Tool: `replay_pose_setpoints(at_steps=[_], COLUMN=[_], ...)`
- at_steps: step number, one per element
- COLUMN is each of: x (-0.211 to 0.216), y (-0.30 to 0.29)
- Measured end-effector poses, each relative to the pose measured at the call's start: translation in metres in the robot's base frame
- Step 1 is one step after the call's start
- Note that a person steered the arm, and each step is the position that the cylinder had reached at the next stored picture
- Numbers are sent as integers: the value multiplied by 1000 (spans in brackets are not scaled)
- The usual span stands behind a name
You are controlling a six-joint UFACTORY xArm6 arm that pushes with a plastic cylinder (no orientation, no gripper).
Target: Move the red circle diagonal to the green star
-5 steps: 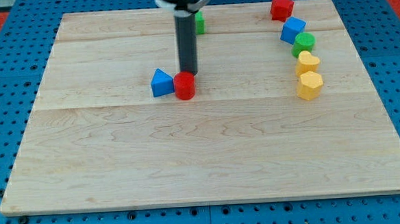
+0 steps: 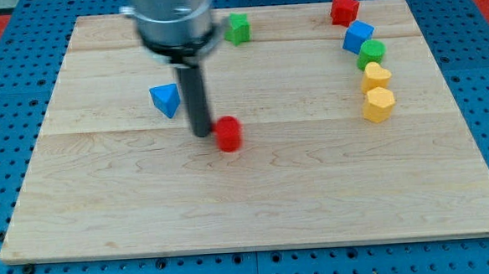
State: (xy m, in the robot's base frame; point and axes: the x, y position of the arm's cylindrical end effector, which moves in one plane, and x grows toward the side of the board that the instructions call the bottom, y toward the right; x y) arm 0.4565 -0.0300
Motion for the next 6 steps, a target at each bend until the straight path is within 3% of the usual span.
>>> replay_pose_setpoints(at_steps=[1, 2, 4, 6], x=[25, 47, 22, 28], y=[65, 40, 118, 151])
